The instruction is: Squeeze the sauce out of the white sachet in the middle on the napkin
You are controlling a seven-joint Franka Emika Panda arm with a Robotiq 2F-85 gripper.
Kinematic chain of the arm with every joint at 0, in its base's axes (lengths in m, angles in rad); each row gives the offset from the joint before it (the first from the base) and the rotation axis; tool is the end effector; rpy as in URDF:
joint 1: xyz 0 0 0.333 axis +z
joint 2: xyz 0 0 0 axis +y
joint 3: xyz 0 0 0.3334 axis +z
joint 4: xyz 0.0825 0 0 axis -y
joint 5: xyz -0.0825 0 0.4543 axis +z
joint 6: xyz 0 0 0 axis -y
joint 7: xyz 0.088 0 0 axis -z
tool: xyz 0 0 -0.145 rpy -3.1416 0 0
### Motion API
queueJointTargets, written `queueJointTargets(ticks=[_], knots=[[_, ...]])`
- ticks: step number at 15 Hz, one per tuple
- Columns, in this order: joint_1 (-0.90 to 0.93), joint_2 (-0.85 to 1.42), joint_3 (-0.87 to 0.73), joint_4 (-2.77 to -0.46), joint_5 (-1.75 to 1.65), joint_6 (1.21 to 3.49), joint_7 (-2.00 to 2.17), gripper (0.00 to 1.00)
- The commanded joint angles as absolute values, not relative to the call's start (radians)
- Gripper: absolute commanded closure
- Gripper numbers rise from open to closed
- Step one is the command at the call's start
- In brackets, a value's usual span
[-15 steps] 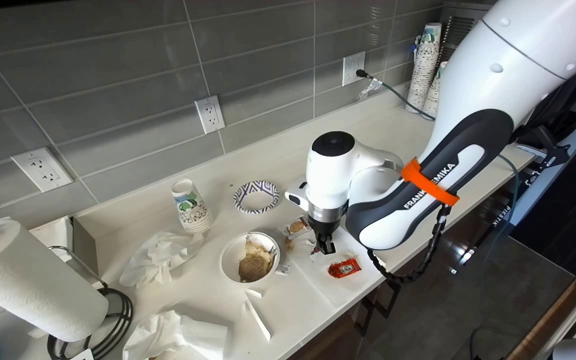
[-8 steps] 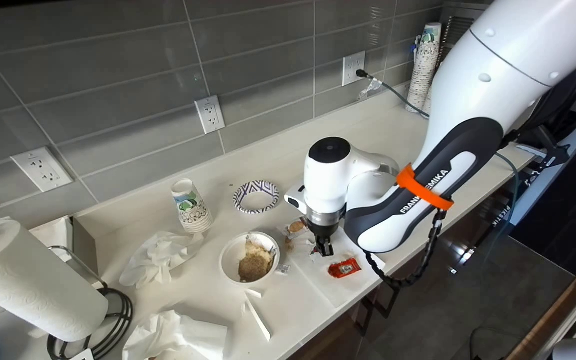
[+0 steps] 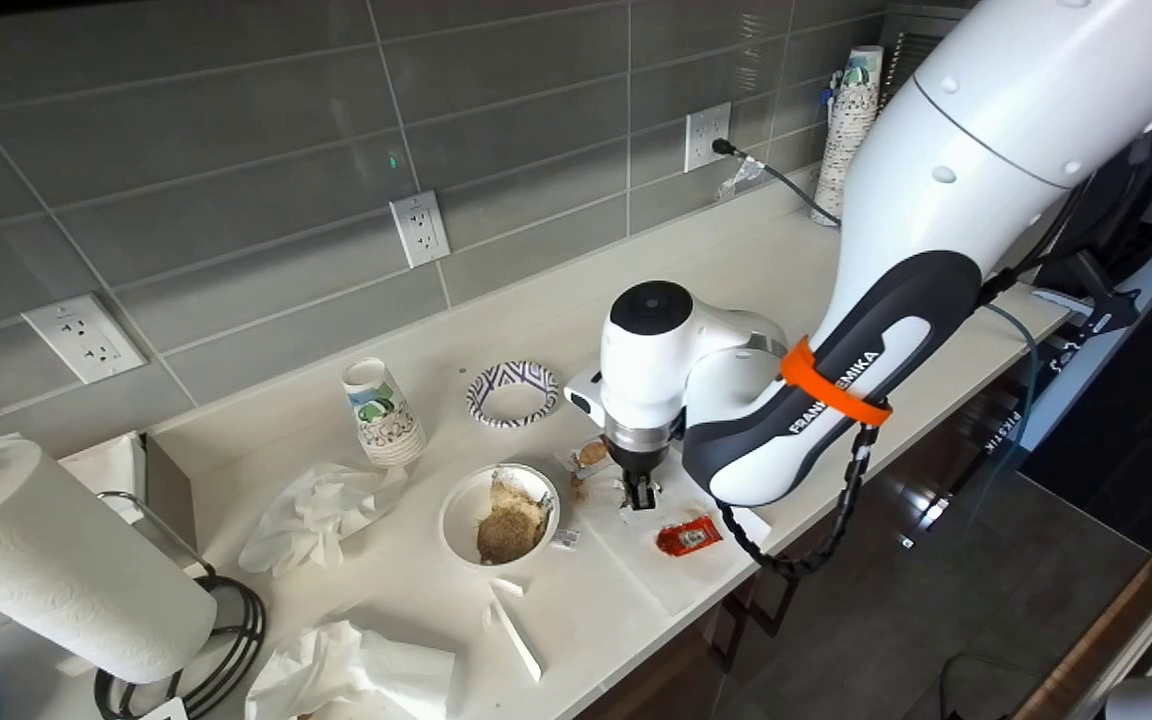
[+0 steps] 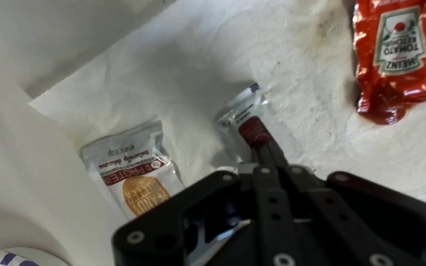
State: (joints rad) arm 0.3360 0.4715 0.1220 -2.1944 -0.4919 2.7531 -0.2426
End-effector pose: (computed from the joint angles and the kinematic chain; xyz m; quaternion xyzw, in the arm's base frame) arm 0.5346 0.2835 0.0911 0.8405 0.5341 0.0572 0.0701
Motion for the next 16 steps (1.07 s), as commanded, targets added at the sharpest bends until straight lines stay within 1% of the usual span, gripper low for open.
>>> queueJointTargets(ticks=[1,6,12,16], knots=[[0.369,0.519,0.093,-2.155,-0.528,2.784,-0.187,1.00],[0.389,0.528,0.077,-2.143,-0.531,2.774,-0.171,1.00],[0.430,0.463,0.026,-2.165,-0.600,2.767,-0.097,1.00],[0.412,0.446,0.047,-2.174,-0.600,2.745,-0.085,1.00]])
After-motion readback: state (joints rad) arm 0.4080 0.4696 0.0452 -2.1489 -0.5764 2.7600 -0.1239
